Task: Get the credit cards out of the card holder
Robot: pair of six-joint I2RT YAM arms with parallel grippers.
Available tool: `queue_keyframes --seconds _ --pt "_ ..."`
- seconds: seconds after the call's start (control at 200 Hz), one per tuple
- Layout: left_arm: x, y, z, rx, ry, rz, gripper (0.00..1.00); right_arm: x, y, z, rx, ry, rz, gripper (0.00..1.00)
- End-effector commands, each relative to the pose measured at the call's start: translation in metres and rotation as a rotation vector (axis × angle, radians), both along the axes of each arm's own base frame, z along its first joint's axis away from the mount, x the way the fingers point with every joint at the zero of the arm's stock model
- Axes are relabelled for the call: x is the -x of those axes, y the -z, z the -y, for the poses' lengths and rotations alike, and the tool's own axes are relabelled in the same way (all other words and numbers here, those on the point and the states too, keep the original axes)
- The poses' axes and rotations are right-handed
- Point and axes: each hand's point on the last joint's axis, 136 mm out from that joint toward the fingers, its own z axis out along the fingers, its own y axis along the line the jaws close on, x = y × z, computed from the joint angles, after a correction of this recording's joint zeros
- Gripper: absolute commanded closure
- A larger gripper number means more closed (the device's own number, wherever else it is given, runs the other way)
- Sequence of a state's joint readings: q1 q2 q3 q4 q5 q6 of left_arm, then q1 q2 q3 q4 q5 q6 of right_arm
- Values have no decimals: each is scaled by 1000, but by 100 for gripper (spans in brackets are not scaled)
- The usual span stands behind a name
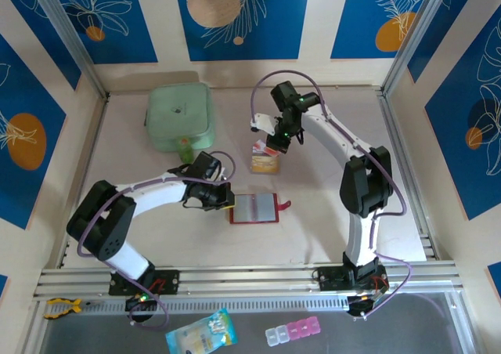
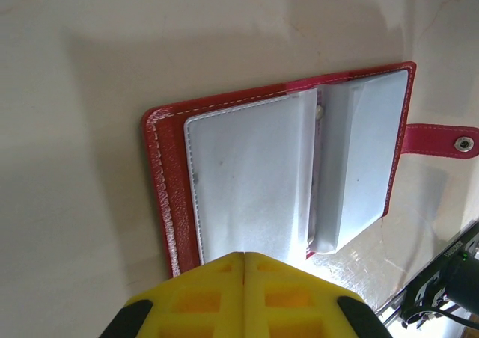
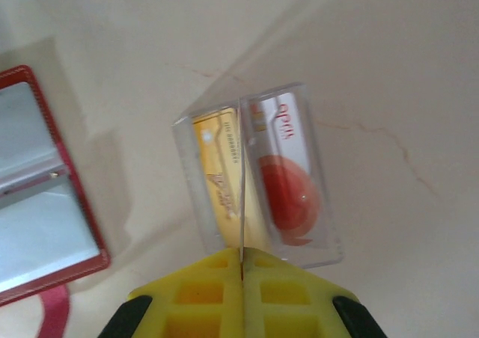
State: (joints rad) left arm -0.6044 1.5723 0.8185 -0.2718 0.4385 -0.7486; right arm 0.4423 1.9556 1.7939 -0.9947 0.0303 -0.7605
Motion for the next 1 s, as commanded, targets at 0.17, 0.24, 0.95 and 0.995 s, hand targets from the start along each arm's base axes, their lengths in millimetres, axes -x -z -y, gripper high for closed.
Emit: queue_keyframes --seconds 0.17,0.24,0.95,0.995 --pt "-7 -6 -7 -12 -3 17 93 -19 8 2 17 -79 0 100" --pt "-8 -5 -7 -11 -4 11 93 -24 12 3 21 -84 2 100" --pt "-28 -17 -27 -54 -28 67 87 -21 -5 22 -38 26 47 84" --pt "-32 -19 -34 -72 -36 86 81 -20 -9 24 -58 57 52 82"
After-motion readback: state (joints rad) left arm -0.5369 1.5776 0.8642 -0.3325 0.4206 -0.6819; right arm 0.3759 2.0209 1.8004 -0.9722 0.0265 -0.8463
